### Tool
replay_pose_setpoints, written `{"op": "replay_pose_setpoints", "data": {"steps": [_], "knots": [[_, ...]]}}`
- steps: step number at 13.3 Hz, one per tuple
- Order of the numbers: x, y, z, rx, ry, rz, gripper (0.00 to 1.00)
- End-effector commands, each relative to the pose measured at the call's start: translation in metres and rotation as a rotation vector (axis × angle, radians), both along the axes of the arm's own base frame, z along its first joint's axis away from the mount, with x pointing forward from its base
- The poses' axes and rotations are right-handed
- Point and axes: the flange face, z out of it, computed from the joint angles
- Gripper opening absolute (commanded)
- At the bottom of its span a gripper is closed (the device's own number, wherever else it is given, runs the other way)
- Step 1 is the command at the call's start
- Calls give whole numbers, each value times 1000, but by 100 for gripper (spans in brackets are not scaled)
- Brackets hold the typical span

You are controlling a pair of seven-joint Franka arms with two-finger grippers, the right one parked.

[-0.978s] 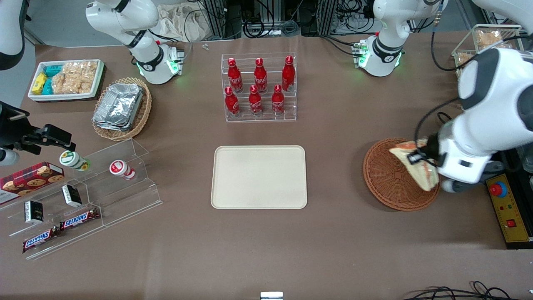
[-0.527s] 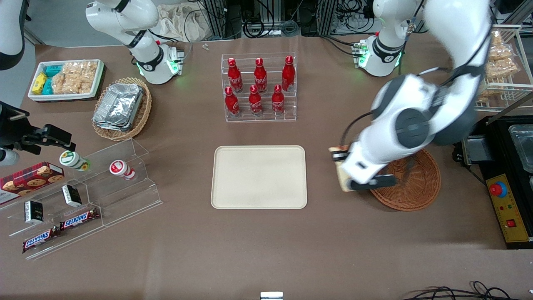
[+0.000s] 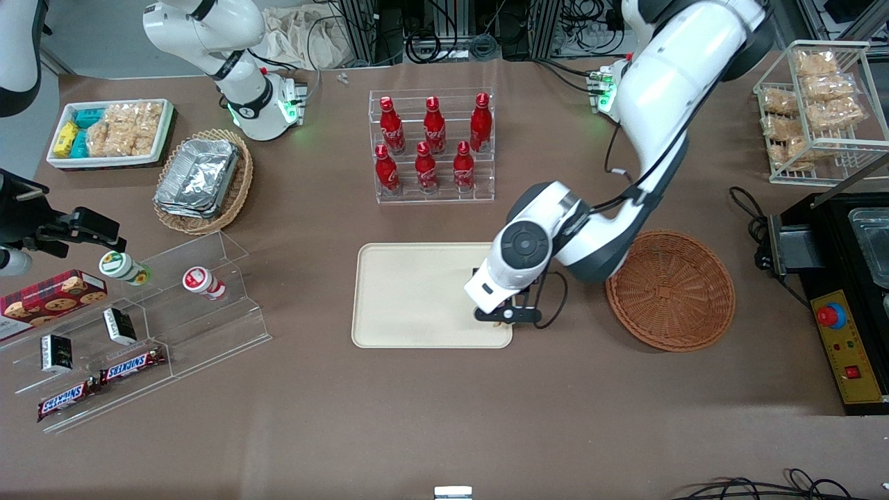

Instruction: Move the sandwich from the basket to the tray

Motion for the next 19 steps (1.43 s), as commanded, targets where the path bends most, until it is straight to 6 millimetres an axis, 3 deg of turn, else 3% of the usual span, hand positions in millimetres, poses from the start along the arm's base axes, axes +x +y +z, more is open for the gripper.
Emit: {"op": "replay_pose_setpoints", "data": {"steps": [1, 4, 5, 7, 9, 11, 13, 15, 16, 17, 18, 19], "knots": [[2, -8, -29, 18, -24, -20, 0], [4, -14, -46, -29, -53, -34, 0], [5, -13, -46, -30, -52, -32, 21], [6, -12, -39, -28, -56, -16, 98], [8, -5, -20, 6, -49, -11, 100], [11, 2, 24, 38, -71, -5, 100], [26, 39, 80, 60, -83, 54, 100], [26, 68, 139, 36, -46, 132, 100], [31, 99, 169, 26, -33, 178, 100], [31, 118, 192, 37, -32, 201, 100], [23, 124, 216, 52, -46, 206, 100], [21, 139, 231, 67, -53, 226, 100]]}}
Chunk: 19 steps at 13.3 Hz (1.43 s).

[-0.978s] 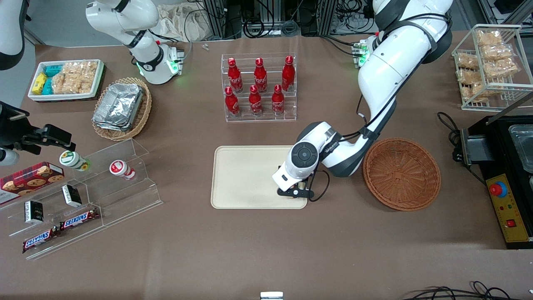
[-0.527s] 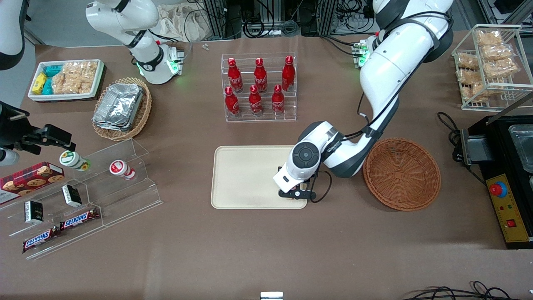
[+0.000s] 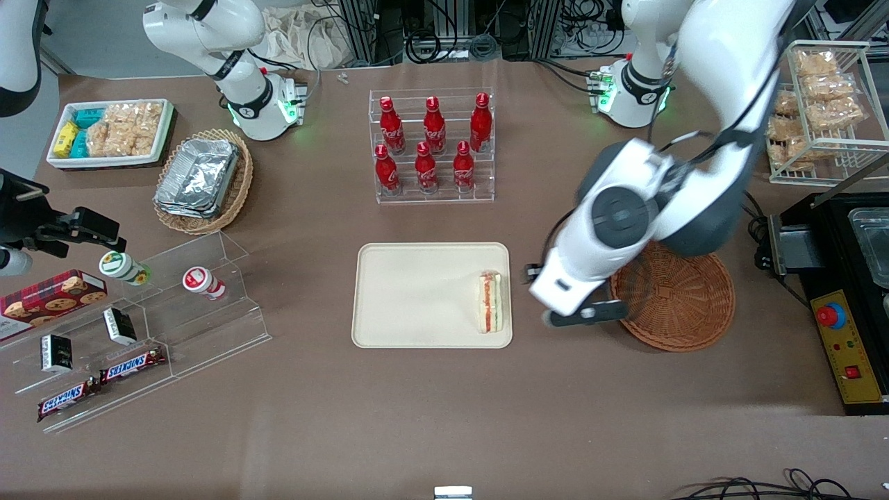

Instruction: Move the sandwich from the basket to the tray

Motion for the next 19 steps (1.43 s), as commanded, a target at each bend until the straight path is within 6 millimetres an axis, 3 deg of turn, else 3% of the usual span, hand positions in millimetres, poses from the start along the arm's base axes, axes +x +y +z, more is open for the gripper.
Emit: {"op": "replay_pose_setpoints", "data": {"steps": [1, 4, 6, 7, 11, 14, 19], "knots": [[-12, 42, 35, 32, -2, 59, 100], [-14, 101, 46, 57, -17, 99, 100], [-10, 144, 59, 4, 0, 22, 100], [-14, 157, 62, 4, 3, -26, 100], [-26, 247, 67, -17, 6, -105, 100], [-32, 271, 67, -5, 7, -138, 100], [-21, 271, 74, 1, -2, -268, 100]]}}
